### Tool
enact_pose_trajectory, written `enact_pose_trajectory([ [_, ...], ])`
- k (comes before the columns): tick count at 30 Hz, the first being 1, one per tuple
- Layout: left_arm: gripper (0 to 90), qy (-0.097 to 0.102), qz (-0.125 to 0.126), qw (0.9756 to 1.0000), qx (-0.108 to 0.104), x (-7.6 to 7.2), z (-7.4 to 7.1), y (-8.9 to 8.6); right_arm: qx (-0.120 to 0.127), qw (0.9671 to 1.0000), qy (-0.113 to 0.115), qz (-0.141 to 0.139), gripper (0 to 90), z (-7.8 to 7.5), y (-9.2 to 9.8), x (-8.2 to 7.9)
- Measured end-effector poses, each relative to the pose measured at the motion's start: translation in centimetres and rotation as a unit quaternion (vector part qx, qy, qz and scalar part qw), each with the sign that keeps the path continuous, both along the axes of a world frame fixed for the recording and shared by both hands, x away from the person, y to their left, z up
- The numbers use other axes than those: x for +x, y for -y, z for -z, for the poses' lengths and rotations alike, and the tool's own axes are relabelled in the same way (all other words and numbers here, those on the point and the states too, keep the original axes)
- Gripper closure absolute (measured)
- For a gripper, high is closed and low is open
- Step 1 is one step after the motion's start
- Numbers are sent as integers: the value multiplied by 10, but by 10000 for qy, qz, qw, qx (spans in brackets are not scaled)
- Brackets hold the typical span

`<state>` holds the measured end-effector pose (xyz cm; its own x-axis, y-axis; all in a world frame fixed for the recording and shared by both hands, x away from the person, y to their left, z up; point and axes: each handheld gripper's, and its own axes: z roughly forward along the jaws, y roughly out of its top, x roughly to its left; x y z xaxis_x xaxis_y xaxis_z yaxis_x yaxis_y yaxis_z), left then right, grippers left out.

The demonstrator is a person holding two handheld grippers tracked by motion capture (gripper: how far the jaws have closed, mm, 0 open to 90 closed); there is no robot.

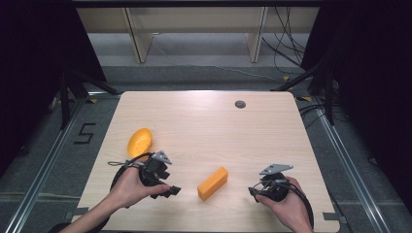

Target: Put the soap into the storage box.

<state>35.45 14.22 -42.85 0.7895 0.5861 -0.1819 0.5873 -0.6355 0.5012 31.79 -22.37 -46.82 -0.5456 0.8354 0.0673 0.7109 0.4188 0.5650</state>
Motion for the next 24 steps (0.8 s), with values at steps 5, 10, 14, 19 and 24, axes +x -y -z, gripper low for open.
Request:
enact_pose_trajectory([
  [5, 287, -19, 47, 10000, -53, 8, -5, 14, 7, 10000, 19, -16, 440, 1, 1, 0],
  [10, 288, -10, 91, 9999, -41, 14, -11, 27, -6, 10000, 9, -26, 440, 1, 0, 1],
  [14, 287, -71, 111, 9999, -46, 17, -13, 37, -5, 10000, 21, -19, 440, 1, 0, 0],
  [19, 288, -96, 104, 9999, -30, 21, -18, 46, -51, 10000, -22, -37, 440, 0, 1, 1],
  [24, 291, -182, 74, 9998, 17, 24, -18, 55, -1, 10000, 21, -23, 440, 1, 0, 1],
])
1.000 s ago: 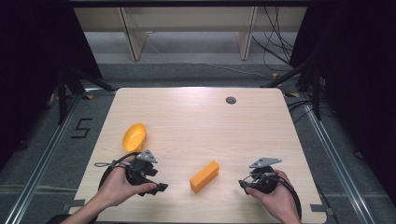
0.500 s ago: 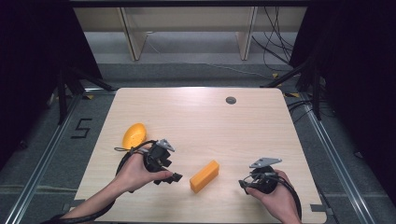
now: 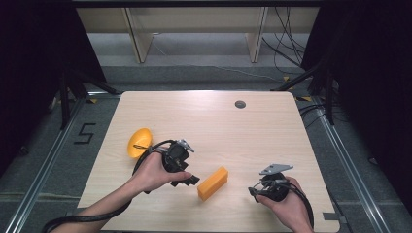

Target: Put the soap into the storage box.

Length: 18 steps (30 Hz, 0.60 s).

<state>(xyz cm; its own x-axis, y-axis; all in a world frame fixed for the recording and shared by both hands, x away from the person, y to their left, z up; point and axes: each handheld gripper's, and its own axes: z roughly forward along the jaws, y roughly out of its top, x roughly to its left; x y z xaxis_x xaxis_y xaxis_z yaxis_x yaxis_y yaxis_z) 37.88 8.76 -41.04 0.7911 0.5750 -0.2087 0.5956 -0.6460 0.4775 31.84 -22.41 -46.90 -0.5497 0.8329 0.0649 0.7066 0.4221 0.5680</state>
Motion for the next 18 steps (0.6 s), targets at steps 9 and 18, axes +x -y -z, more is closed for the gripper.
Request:
enact_pose_trajectory([
  [9, 290, -123, 156, 9997, 133, 1, -1, 18, -10, 10000, -18, -21, 440, 0, 0, 0],
  [18, 293, -320, 393, 9980, 372, 4, -1, 43, 0, 10000, -5, -23, 440, 0, 0, 0],
])
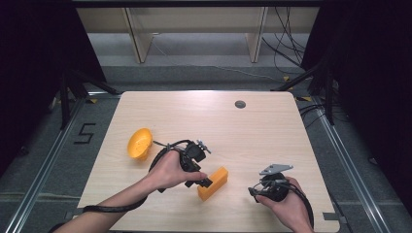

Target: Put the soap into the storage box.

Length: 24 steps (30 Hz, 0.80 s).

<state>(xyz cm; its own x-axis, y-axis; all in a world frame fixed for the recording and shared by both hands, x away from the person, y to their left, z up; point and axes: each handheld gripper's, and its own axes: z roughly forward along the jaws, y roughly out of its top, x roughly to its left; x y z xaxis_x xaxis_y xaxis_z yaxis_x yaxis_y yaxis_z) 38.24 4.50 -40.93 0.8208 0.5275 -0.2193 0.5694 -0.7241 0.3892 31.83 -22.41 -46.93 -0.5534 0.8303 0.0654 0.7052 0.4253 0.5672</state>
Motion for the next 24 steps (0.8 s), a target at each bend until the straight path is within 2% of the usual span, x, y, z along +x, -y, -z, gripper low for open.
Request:
enact_pose_trajectory([
  [5, 301, 94, -56, 9998, 142, 0, 1, 9, -27, 10000, 44, -52, 440, 1, 1, 0],
  [6, 307, 109, -44, 9997, 237, 0, 2, 12, 3, 10000, -8, -8, 440, 0, 0, 0],
  [8, 314, 103, -62, 9996, 257, 0, 4, 14, -1, 10000, -22, -20, 440, 0, 0, 0],
  [11, 323, 42, 17, 9988, 494, -1, 12, 22, 1, 10000, -53, -19, 439, 0, 0, 0],
  [17, 368, 62, 0, 9974, 715, 1, 21, 31, 6, 10000, -50, -21, 439, 1, 0, 0],
  [21, 402, 62, 10, 9962, 870, 1, 27, 36, 11, 10000, -64, -21, 439, 1, 0, 0],
  [23, 421, 36, 50, 9947, 1030, 3, 31, 38, 11, 10000, -72, -26, 439, 1, 0, 0],
  [24, 428, -7, -18, 9951, 990, 2, 33, 40, 12, 10000, -76, -37, 439, 1, 0, 0],
])
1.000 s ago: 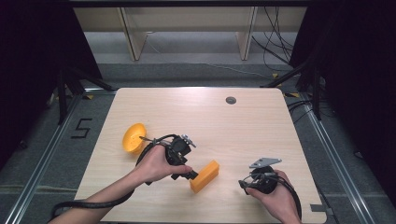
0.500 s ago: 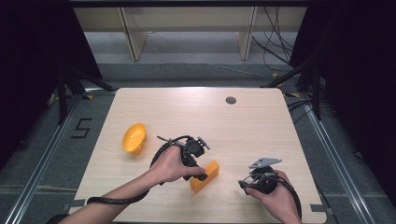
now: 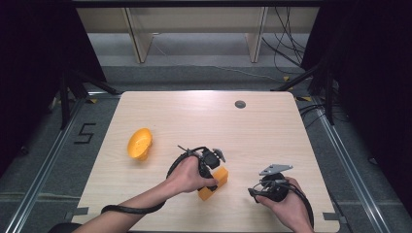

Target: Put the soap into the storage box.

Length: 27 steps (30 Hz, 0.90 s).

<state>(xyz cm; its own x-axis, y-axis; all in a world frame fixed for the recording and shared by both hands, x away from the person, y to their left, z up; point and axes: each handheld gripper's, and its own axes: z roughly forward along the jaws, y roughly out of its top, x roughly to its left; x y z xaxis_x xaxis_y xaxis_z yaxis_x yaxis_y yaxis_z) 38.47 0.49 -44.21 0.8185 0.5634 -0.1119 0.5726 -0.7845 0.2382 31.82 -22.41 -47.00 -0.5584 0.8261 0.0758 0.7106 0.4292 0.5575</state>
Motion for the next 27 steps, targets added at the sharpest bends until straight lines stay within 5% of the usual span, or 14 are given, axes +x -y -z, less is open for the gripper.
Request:
enact_pose_trajectory([
  [9, 553, -197, -5, 9996, 226, 0, 5, 8, 8, 10000, -10, -6, 438, 0, 0, 0],
  [13, 575, -97, -33, 9994, 318, -1, 5, 9, 1, 10000, -12, -20, 438, 1, 0, 0],
  [27, 607, -153, -45, 9996, 221, 1, 5, -2, -4, 10000, -9, -37, 437, 1, 0, 0],
])
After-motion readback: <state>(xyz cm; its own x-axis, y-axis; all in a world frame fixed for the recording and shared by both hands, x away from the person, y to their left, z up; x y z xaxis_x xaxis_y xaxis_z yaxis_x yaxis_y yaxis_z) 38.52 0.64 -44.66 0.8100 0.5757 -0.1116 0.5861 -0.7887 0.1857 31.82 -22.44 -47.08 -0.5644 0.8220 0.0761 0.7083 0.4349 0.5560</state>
